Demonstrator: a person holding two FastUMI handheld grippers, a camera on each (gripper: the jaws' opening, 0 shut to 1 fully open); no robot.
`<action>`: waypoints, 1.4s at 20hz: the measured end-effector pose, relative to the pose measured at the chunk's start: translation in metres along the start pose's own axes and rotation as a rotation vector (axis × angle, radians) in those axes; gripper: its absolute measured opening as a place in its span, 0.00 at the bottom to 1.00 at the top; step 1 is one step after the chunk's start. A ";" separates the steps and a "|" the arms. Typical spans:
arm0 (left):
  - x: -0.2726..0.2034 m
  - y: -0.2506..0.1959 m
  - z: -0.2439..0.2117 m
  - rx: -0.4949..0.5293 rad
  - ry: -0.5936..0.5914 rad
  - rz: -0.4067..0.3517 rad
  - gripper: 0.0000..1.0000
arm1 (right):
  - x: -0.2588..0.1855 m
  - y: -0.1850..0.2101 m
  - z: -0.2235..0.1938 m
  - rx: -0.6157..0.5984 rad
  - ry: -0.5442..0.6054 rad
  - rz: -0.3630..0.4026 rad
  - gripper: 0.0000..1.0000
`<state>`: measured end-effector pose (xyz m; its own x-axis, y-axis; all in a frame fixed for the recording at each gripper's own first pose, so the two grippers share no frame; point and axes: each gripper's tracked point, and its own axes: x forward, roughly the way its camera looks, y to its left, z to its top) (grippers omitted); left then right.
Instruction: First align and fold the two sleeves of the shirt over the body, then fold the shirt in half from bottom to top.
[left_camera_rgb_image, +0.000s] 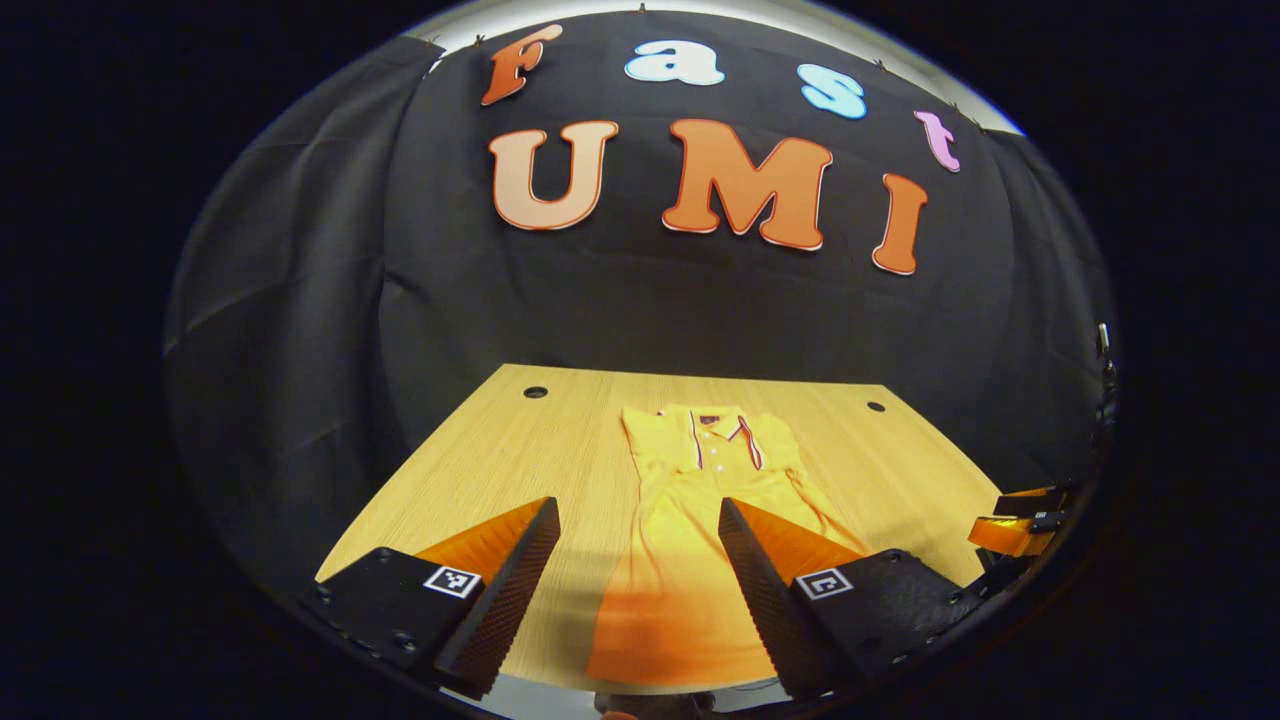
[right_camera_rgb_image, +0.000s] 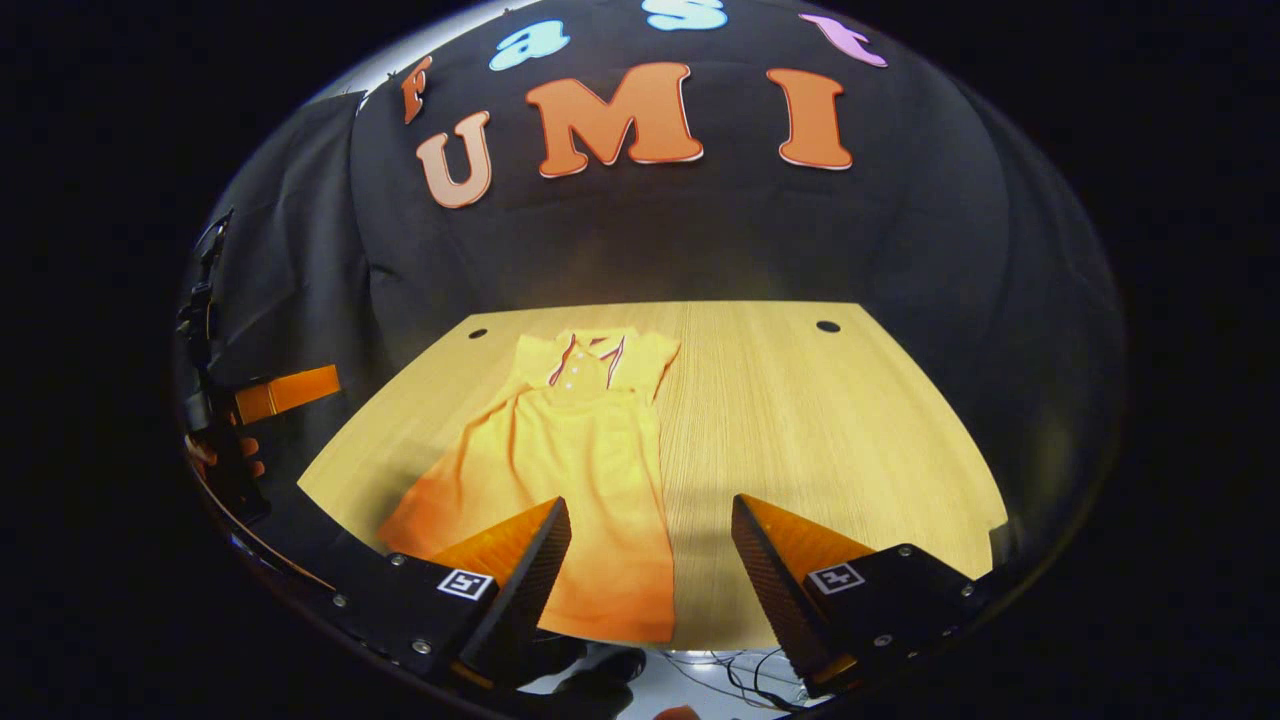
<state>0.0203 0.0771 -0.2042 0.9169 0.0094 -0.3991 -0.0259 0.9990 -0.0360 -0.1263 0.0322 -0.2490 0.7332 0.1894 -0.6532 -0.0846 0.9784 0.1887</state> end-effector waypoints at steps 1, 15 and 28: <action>0.003 0.001 -0.008 0.010 0.019 0.004 0.98 | 0.002 0.001 -0.006 -0.010 0.016 -0.003 0.99; 0.026 0.007 -0.127 0.068 0.398 -0.018 0.99 | 0.023 0.011 -0.095 0.024 0.304 0.008 0.98; 0.012 0.016 -0.198 0.083 0.708 -0.009 0.99 | 0.040 0.010 -0.152 -0.033 0.546 -0.049 0.96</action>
<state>-0.0479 0.0843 -0.3911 0.4370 -0.0010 -0.8994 0.0365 0.9992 0.0166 -0.2004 0.0621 -0.3847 0.2809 0.1503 -0.9479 -0.0861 0.9876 0.1311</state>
